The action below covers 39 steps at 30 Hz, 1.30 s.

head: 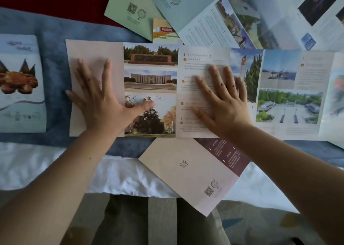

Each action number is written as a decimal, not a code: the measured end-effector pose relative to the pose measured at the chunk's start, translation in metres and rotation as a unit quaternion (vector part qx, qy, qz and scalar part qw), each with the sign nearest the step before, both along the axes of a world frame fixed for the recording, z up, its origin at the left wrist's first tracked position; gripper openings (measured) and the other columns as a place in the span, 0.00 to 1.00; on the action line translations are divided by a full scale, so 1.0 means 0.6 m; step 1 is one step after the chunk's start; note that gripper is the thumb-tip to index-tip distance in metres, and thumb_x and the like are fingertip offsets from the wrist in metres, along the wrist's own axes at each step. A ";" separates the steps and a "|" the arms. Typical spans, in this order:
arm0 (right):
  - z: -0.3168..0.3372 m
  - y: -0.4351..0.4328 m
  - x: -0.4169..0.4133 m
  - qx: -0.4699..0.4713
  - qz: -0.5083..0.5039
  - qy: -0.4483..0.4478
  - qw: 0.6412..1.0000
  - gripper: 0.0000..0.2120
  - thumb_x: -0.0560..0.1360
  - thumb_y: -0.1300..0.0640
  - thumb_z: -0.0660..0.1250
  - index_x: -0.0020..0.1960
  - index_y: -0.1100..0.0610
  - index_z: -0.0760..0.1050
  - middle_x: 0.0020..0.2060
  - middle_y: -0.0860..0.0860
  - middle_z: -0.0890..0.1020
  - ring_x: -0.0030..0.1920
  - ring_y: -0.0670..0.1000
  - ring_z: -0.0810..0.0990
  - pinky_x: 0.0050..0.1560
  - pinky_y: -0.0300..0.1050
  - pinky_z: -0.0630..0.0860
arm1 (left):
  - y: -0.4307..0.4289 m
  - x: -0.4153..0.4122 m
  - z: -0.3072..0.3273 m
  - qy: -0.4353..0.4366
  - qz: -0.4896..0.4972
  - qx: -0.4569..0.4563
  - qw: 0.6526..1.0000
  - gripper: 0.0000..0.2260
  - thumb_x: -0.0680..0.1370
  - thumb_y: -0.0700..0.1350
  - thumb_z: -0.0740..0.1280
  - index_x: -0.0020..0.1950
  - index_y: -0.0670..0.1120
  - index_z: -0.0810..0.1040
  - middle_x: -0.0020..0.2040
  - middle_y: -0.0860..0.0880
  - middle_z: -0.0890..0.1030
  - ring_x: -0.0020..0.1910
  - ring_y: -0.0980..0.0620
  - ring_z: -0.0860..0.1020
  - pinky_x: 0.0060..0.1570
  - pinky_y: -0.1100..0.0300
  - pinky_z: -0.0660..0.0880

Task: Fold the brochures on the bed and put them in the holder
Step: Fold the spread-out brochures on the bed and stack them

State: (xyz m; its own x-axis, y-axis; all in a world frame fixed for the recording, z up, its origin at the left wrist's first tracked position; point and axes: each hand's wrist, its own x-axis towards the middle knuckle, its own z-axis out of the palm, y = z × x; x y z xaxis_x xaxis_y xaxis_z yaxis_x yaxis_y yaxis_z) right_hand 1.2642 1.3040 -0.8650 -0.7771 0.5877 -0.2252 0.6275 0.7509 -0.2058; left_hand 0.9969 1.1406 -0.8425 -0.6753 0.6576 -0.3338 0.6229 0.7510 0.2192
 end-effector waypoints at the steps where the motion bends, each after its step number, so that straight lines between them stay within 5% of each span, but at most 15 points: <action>1: -0.002 -0.003 -0.009 -0.004 -0.006 0.005 1.000 0.34 0.83 0.32 0.50 0.84 0.42 0.46 0.84 0.52 0.47 0.83 0.60 0.42 0.81 0.65 0.43 | 0.000 -0.009 0.003 -0.008 0.011 0.012 1.000 0.61 0.60 0.85 0.61 0.84 0.57 0.45 0.83 0.37 0.41 0.82 0.35 0.42 0.72 0.24 0.44; 10: -0.005 -0.013 -0.043 -0.001 -0.010 -0.015 1.000 0.32 0.84 0.34 0.47 0.84 0.42 0.43 0.84 0.51 0.43 0.83 0.59 0.39 0.81 0.65 0.43 | 0.004 -0.017 0.024 -0.103 0.052 0.093 0.989 0.52 0.67 0.78 0.65 0.83 0.59 0.48 0.85 0.44 0.46 0.83 0.40 0.44 0.77 0.30 0.46; 15: -0.001 -0.016 -0.054 -0.018 -0.017 -0.021 0.999 0.32 0.84 0.34 0.47 0.84 0.42 0.42 0.84 0.50 0.42 0.83 0.58 0.38 0.81 0.65 0.42 | 0.031 0.017 0.050 -0.209 0.049 0.183 0.960 0.46 0.72 0.70 0.67 0.83 0.60 0.48 0.84 0.47 0.53 0.83 0.42 0.52 0.75 0.31 0.58; 20: 0.008 -0.012 -0.049 -0.051 -0.041 0.011 0.998 0.33 0.83 0.36 0.52 0.84 0.45 0.50 0.84 0.52 0.46 0.83 0.55 0.40 0.81 0.59 0.41 | 0.064 0.087 0.070 -0.202 -0.022 0.155 0.967 0.40 0.77 0.56 0.64 0.84 0.58 0.45 0.85 0.45 0.44 0.83 0.42 0.40 0.78 0.39 0.37; 25: 0.021 -0.001 0.000 -0.049 -0.116 -0.012 0.992 0.31 0.85 0.41 0.53 0.84 0.48 0.51 0.84 0.50 0.46 0.83 0.53 0.41 0.79 0.56 0.46 | 0.100 0.166 0.073 -0.199 -0.050 0.122 0.971 0.40 0.78 0.48 0.61 0.83 0.60 0.40 0.84 0.44 0.37 0.82 0.43 0.35 0.79 0.37 0.37; 35: 0.035 0.033 0.194 -0.065 -0.160 -0.053 0.984 0.27 0.85 0.38 0.47 0.83 0.36 0.48 0.84 0.48 0.42 0.82 0.52 0.35 0.79 0.57 0.39 | 0.183 0.281 0.025 -0.133 -0.104 0.046 0.985 0.38 0.79 0.57 0.56 0.81 0.62 0.33 0.82 0.43 0.32 0.81 0.35 0.35 0.75 0.27 0.39; 39: 0.032 0.047 0.234 -0.056 -0.181 -0.044 0.981 0.29 0.83 0.34 0.47 0.82 0.36 0.50 0.84 0.52 0.44 0.83 0.57 0.42 0.79 0.61 0.44 | 0.188 0.291 -0.011 -0.052 -0.147 -0.024 0.987 0.40 0.78 0.68 0.54 0.80 0.62 0.31 0.81 0.40 0.29 0.79 0.33 0.31 0.73 0.26 0.37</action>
State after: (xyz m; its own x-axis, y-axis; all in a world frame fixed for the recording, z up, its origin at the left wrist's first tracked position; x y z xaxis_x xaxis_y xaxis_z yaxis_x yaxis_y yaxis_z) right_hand 1.4044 1.3325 -0.8456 -0.4963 0.7897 -0.3606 0.8682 0.4510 -0.2071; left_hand 1.1717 1.2534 -0.8489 -0.4177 0.8018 -0.4273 0.7912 0.5522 0.2627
